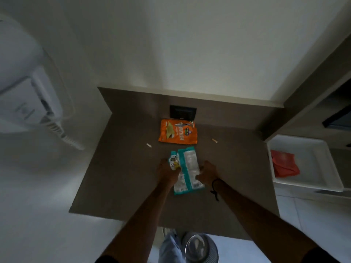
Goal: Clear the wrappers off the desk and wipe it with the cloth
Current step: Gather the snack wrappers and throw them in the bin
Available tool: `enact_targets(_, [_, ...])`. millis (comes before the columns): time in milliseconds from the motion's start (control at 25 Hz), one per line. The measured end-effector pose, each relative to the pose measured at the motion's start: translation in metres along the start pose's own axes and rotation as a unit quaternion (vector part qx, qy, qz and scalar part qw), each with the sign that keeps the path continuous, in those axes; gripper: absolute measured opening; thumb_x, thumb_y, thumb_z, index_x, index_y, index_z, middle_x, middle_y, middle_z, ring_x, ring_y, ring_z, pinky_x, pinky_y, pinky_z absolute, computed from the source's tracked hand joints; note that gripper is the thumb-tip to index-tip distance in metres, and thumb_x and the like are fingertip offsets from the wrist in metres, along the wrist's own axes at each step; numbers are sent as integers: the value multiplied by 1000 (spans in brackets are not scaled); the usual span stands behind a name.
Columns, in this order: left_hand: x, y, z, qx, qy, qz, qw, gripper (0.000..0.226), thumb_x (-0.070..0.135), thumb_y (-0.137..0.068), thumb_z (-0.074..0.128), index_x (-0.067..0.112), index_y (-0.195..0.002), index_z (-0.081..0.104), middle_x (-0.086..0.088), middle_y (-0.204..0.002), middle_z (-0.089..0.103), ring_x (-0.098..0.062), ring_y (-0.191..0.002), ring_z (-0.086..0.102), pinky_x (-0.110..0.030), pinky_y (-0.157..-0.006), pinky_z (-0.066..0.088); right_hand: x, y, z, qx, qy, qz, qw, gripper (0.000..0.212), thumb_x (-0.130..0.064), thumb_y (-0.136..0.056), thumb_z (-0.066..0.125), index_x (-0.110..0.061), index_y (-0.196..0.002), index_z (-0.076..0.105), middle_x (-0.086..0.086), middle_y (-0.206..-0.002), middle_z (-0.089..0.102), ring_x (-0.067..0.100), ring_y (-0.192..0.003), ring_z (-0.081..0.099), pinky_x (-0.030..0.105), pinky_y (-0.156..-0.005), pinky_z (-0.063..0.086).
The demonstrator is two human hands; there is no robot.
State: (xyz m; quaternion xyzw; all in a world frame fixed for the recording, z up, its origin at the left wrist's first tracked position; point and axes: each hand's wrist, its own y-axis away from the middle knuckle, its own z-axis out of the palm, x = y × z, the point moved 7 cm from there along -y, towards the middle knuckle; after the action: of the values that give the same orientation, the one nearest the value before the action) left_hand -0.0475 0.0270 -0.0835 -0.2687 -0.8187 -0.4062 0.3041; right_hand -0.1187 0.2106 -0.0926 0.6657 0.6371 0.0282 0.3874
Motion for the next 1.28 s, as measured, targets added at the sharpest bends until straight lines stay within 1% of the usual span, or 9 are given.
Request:
enact_targets(160, [5, -24, 1, -82, 102, -22, 991, 35, 5, -91, 70, 10, -124, 62, -17, -117, 73, -24, -95, 73, -41, -80, 63, -9, -14, -6, -28, -106, 2, 994, 25, 7, -71, 77, 2, -95, 69, 25, -100, 68, 27, -81, 66, 25, -64, 56])
enact_targets(280, [11, -31, -7, -129, 245, -67, 959, 27, 6, -92, 69, 18, -117, 70, -6, -109, 77, -4, -74, 77, -17, -56, 60, -29, -23, -19, -30, -127, 25, 991, 28, -5, -71, 81, -11, -86, 57, 17, -97, 67, 26, -86, 64, 32, -64, 50])
enact_targets(360, [30, -43, -13, -131, 359, -103, 919, 20, 5, -95, 66, 18, -110, 70, -10, -115, 75, -11, -82, 79, -26, -62, 63, -41, -35, -26, -60, -199, 62, 976, 29, -15, -79, 79, -14, -95, 55, 11, -95, 62, 24, -86, 61, 34, -71, 47])
enact_targets(480, [61, -70, -12, -109, 470, -151, 863, 36, 6, -101, 55, 3, -137, 55, -18, -140, 61, -24, -120, 69, -34, -96, 60, -67, -52, -36, -131, -392, 126, 902, 22, -20, -94, 60, -14, -114, 57, 4, -96, 62, 11, -74, 61, 34, -75, 48])
enact_targets(640, [76, -77, 21, -83, 561, -261, 781, 45, 18, -104, 51, 16, -148, 46, -11, -153, 52, -29, -141, 50, -40, -115, 39, -83, -88, -45, -11, -462, 133, 877, 24, -4, -89, 65, -1, -113, 68, 12, -99, 70, 16, -70, 71, 30, -66, 62])
enact_targets(840, [59, -85, 47, -39, 471, -364, 803, 51, 33, -107, 41, 13, -153, 38, -8, -158, 44, -23, -145, 43, -39, -121, 32, -83, -110, -49, 120, -154, 66, 979, 37, -21, -73, 82, -6, -105, 72, 13, -104, 74, 27, -96, 71, 35, -77, 58])
enact_targets(1000, [58, -85, 43, -69, 437, -342, 829, 47, 32, -106, 41, 12, -149, 44, -9, -153, 51, -23, -141, 48, -39, -118, 36, -78, -128, -34, 50, -239, 99, 965, 37, -11, -78, 78, -5, -114, 71, 15, -116, 72, 28, -102, 71, 43, -91, 58])
enact_targets(1160, [47, -60, 33, -87, 310, -263, 909, 47, 37, -105, 45, 8, -142, 53, -18, -144, 57, -31, -125, 60, -42, -102, 48, -56, -109, -35, -2, -308, 79, 948, 42, 11, -81, 66, 3, -122, 62, 24, -124, 66, 37, -111, 66, 52, -97, 54])
enact_targets(1280, [25, -18, 15, 33, 64, -58, 996, 31, 17, -102, 53, -6, -117, 67, -28, -122, 69, -38, -113, 66, -44, -95, 50, -22, -61, -52, 6, -344, 4, 939, 48, 24, -80, 56, 10, -126, 55, 30, -127, 61, 43, -116, 60, 50, -95, 52])
